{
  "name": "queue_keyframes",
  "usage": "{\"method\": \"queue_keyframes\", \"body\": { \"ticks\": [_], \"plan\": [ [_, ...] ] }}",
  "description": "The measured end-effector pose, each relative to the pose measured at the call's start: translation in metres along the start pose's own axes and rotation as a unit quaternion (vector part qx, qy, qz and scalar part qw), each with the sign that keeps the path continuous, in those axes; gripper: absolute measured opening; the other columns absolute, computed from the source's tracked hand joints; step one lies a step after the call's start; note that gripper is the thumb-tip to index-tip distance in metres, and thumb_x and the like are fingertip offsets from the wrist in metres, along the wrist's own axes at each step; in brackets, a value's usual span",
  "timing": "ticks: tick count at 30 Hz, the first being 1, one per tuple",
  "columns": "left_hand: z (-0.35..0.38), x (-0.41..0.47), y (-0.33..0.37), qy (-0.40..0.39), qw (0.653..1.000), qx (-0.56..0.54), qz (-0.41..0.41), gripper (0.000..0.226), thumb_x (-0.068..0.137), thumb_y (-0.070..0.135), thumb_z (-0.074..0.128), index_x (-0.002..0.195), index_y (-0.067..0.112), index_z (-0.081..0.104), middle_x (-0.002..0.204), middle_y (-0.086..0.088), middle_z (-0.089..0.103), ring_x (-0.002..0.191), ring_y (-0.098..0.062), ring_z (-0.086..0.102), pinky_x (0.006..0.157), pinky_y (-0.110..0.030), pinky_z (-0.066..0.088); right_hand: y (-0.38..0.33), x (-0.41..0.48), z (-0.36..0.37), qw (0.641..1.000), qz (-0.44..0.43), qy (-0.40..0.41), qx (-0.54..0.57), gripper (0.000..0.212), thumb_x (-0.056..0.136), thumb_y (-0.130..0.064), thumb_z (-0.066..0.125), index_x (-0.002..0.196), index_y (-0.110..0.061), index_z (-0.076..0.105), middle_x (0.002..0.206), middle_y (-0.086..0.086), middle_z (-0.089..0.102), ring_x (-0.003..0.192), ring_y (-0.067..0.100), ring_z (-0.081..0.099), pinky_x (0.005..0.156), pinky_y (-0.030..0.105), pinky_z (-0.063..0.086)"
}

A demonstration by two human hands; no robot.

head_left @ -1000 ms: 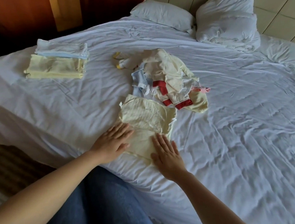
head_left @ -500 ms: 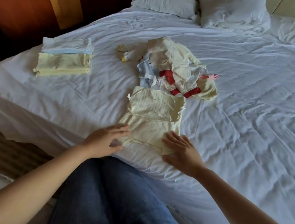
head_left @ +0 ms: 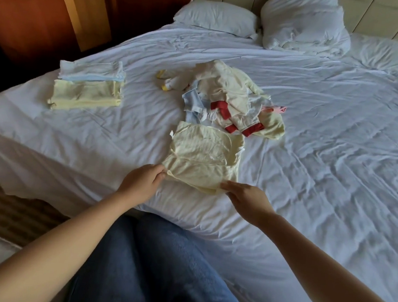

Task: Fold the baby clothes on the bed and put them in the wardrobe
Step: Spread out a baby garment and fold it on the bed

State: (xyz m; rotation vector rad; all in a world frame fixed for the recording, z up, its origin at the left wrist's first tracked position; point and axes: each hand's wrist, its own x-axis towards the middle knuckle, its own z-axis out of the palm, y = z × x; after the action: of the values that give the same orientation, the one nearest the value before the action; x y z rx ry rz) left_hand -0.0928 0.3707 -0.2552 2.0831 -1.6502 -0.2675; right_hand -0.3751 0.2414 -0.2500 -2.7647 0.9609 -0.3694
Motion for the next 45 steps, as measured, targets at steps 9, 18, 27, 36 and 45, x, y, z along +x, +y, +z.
{"method": "queue_keyframes", "body": {
  "ticks": [9, 18, 27, 36, 45],
  "plan": [
    [-0.025, 0.011, 0.041, -0.022, 0.995, -0.064, -0.069, 0.036, 0.095, 0.028, 0.045, 0.062, 0.019, 0.033, 0.055, 0.006, 0.039, 0.052, -0.013, 0.037, 0.052, -0.031, 0.026, 0.004, 0.013, -0.057, 0.957, 0.173, -0.12, 0.199, 0.022, 0.093, -0.019, 0.054, 0.083, -0.003, 0.065, 0.074, 0.006, 0.061, 0.071, 0.018, 0.055, 0.068, 0.036, 0.042],
    [-0.024, 0.067, 0.051, 0.171, 0.911, -0.317, -0.202, 0.039, 0.084, 0.039, 0.072, 0.08, 0.001, 0.063, 0.072, 0.0, 0.06, 0.069, -0.014, 0.056, 0.065, -0.029, 0.042, 0.006, 0.055, -0.049, 0.883, 0.29, 0.156, 0.334, 0.016, 0.088, -0.024, 0.063, 0.096, -0.013, 0.071, 0.085, 0.003, 0.068, 0.084, 0.022, 0.063, 0.07, 0.033, 0.05],
    [0.017, 0.133, 0.04, 0.2, 0.957, -0.116, -0.176, 0.022, 0.096, 0.034, 0.055, 0.095, 0.013, 0.058, 0.091, 0.001, 0.065, 0.085, -0.025, 0.06, 0.065, -0.03, 0.034, 0.028, 0.103, -0.001, 0.898, 0.37, 0.194, 0.139, 0.026, 0.097, -0.038, 0.043, 0.11, -0.027, 0.063, 0.097, 0.003, 0.06, 0.097, 0.025, 0.043, 0.081, 0.026, 0.025],
    [0.054, 0.152, -0.001, 0.154, 0.986, 0.033, -0.056, 0.02, 0.095, 0.034, 0.058, 0.097, 0.014, 0.062, 0.097, -0.008, 0.063, 0.075, -0.037, 0.065, 0.06, -0.041, 0.05, 0.062, 0.113, 0.04, 0.933, 0.313, 0.176, 0.015, 0.028, 0.097, -0.044, 0.042, 0.099, -0.029, 0.066, 0.085, 0.003, 0.066, 0.088, 0.025, 0.05, 0.079, 0.023, 0.02],
    [0.043, 0.139, -0.002, 0.172, 0.972, -0.109, -0.114, 0.039, 0.091, 0.035, 0.064, 0.122, 0.015, 0.054, 0.125, -0.002, 0.051, 0.087, -0.023, 0.062, 0.074, -0.037, 0.05, 0.06, 0.104, 0.029, 0.927, 0.315, 0.169, 0.112, 0.035, 0.092, -0.039, 0.055, 0.125, -0.026, 0.056, 0.118, -0.004, 0.062, 0.114, 0.019, 0.052, 0.101, 0.033, 0.029]
  ]
}}
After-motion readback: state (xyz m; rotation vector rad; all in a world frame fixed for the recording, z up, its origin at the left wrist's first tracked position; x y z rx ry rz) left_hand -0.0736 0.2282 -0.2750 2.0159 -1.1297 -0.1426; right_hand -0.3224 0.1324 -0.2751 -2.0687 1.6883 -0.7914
